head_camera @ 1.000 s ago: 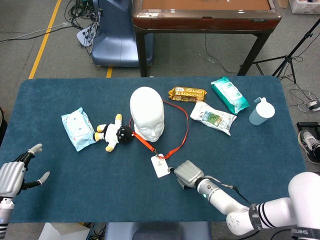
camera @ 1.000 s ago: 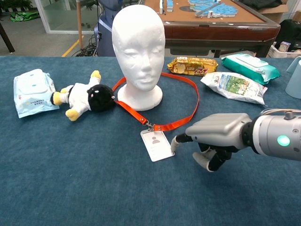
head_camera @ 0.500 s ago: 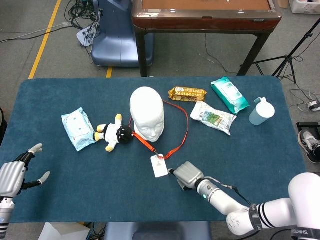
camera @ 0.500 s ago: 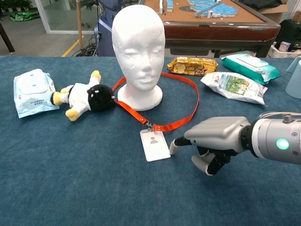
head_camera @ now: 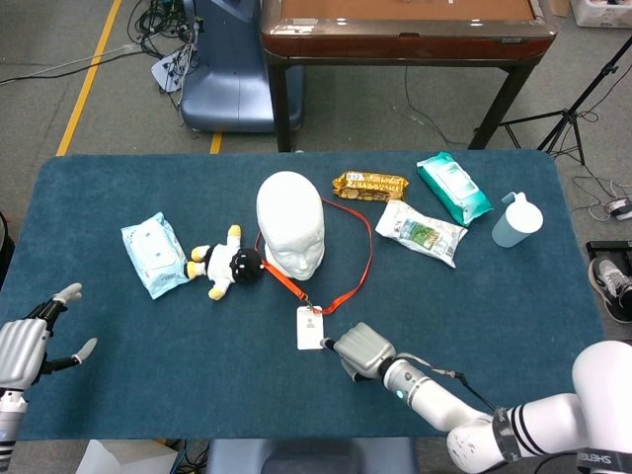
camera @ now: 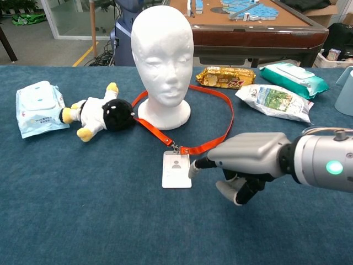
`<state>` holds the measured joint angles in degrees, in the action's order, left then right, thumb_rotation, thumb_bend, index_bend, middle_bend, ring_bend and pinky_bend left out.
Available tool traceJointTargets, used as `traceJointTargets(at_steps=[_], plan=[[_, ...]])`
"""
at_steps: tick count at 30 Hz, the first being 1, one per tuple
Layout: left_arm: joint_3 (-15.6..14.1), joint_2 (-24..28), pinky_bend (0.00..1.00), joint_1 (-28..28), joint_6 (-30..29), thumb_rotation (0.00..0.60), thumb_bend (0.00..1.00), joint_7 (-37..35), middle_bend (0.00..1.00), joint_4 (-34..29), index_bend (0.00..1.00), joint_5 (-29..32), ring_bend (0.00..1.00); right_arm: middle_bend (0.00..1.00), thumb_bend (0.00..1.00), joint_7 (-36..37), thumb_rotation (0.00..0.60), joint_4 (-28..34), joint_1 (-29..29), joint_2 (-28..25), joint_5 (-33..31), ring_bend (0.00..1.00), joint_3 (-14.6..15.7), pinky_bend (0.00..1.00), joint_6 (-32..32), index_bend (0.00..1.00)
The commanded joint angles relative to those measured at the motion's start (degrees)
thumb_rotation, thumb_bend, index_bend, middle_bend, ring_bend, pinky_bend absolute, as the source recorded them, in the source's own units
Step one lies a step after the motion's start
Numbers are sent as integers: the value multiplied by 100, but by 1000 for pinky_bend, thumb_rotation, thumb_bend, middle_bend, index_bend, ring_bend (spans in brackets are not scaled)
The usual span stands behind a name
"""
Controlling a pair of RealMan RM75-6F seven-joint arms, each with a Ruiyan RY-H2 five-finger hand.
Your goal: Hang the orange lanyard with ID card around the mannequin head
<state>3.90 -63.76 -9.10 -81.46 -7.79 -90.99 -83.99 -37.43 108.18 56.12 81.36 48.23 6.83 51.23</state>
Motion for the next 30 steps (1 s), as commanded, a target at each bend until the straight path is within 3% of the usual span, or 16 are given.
traceJointTargets(at_steps=[1, 9, 12, 19, 26, 30], plan=[[13, -4, 516, -16, 19, 469, 222, 1, 251, 3, 144, 13, 306, 1000, 704, 116, 599, 244, -205, -337, 305, 1000, 62, 1000, 299, 184], [64, -41, 516, -73, 89, 469, 222, 56, 251, 1, 144, 82, 306, 972, 697, 407, 599, 698, -936, -1221, 1243, 990, 294, 1000, 1288, 184], [70, -50, 516, -86, 126, 452, 222, 71, 251, 9, 144, 117, 306, 915, 662, 610, 599, 762, -1288, -1551, 1559, 912, 373, 1000, 1697, 184], [88, -81, 517, -108, 168, 405, 222, 187, 251, 15, 144, 184, 306, 761, 410, 1199, 600, 630, -2076, -2046, 2135, 753, 418, 937, 2489, 237], [135, -140, 516, -37, 72, 348, 222, 259, 251, 7, 144, 326, 306, 557, 75, 1848, 600, -29, -2896, -2064, 2521, 548, 231, 733, 3316, 238], [141, -218, 517, 47, -86, 342, 222, 325, 251, 11, 144, 344, 306, 457, 2, 2117, 600, -399, -3178, -1988, 2642, 452, 134, 633, 3489, 237]])
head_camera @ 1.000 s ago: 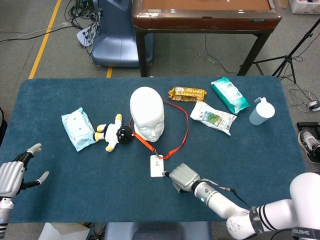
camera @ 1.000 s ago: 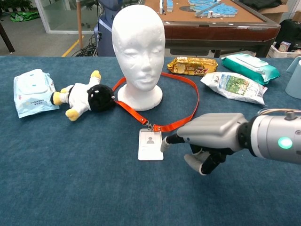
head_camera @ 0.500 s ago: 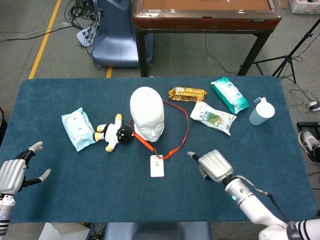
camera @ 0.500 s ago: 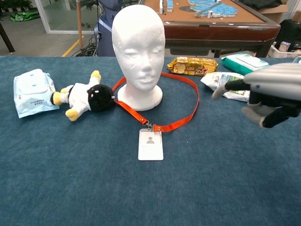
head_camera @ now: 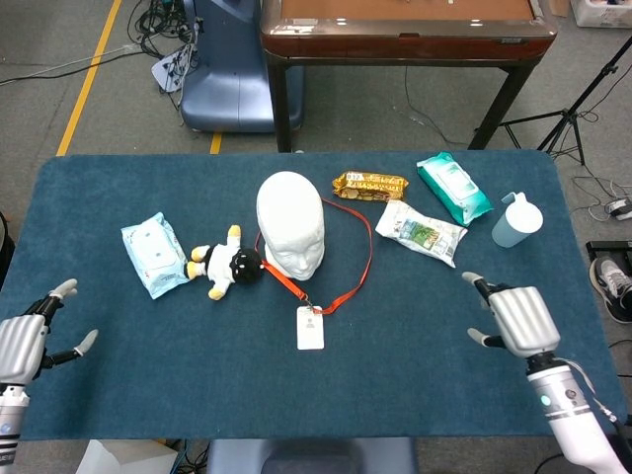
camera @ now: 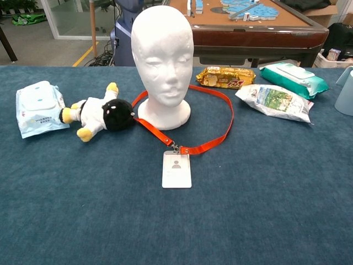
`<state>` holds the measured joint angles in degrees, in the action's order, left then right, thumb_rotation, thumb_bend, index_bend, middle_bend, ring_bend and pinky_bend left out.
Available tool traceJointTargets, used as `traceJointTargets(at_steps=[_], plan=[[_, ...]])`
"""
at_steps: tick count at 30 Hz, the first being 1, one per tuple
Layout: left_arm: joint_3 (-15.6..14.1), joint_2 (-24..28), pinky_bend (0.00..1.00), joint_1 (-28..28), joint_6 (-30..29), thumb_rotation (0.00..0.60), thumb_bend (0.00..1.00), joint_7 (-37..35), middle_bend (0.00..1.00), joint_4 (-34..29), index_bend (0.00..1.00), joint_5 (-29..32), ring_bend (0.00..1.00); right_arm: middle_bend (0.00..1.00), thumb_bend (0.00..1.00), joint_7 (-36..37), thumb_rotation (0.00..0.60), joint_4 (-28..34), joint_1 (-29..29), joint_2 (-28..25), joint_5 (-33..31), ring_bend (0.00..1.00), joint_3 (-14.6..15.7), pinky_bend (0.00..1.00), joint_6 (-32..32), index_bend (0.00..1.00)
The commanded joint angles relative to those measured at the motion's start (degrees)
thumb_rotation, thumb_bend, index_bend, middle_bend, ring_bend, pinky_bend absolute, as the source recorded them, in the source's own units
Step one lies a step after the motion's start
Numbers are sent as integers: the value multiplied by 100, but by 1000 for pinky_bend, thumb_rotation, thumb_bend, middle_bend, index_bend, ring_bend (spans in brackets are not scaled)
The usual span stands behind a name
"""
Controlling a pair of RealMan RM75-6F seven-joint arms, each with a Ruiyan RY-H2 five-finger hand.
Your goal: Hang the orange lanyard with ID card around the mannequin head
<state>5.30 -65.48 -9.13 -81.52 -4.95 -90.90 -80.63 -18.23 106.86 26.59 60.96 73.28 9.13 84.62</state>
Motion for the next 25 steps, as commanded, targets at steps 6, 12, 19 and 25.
traceJointTargets(at_steps=[6, 12, 19, 25], plan=[[-46, -152, 517, 237, -367, 340, 222, 180, 251, -7, 144, -16, 306, 449, 0, 618, 600, -728, -724, 195, 359, 445, -230, 628, 491, 238], [-110, -157, 517, 374, -501, 338, 222, 385, 251, -135, 144, -15, 306, 449, 0, 706, 600, -786, -1134, 161, 494, 445, -264, 627, 700, 238], [-140, -169, 515, 464, -545, 340, 222, 612, 251, -269, 144, 38, 306, 449, 0, 872, 600, -889, -1506, 109, 456, 445, -394, 627, 797, 238], [-114, -198, 507, 501, -634, 337, 221, 785, 251, -389, 144, 18, 306, 449, 0, 947, 600, -935, -1665, 90, 457, 445, -511, 627, 691, 237]])
